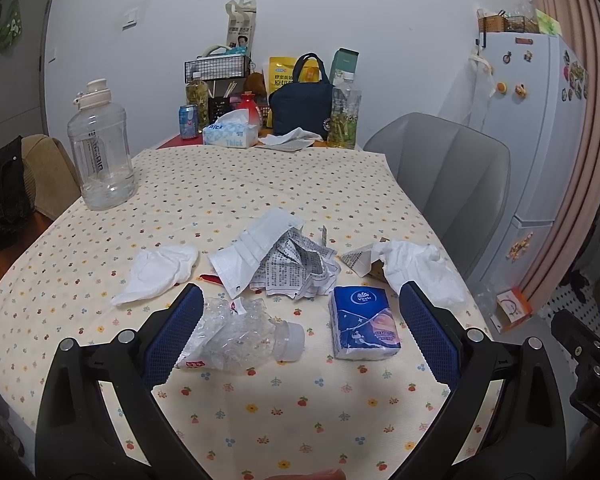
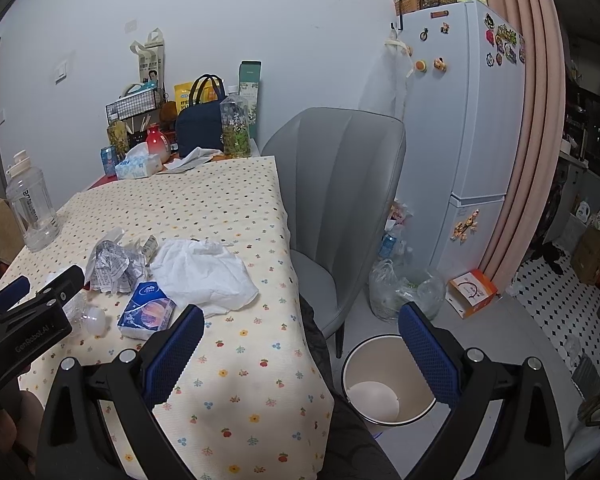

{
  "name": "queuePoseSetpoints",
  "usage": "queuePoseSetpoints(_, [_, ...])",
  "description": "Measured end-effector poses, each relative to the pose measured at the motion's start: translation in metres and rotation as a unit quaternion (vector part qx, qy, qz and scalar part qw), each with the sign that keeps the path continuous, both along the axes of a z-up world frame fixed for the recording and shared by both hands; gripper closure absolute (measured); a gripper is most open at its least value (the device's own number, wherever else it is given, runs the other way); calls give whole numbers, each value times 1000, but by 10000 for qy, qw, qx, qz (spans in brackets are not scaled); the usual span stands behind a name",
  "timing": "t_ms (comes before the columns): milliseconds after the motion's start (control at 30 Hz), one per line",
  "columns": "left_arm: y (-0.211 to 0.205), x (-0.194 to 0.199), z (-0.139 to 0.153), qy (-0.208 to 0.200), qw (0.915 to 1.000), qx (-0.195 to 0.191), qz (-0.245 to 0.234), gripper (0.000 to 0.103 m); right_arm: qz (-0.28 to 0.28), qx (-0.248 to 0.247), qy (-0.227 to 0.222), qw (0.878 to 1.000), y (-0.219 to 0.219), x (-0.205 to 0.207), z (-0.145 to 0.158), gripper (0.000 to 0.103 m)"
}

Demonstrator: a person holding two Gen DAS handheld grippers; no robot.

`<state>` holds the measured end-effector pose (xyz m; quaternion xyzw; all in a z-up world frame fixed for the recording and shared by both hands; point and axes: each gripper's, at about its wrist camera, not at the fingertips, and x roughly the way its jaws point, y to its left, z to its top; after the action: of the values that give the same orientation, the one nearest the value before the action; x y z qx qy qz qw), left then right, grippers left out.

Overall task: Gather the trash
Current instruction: 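Move both tools toward the trash on the table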

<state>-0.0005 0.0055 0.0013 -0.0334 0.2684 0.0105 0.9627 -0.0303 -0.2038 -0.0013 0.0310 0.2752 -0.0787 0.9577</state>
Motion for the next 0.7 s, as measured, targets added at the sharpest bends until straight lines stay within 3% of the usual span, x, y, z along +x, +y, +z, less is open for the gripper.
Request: queuePoseSetpoints(700, [40,-6,-3,43,9991,-118,401,6,160,94,49,9998,7,14,4,8])
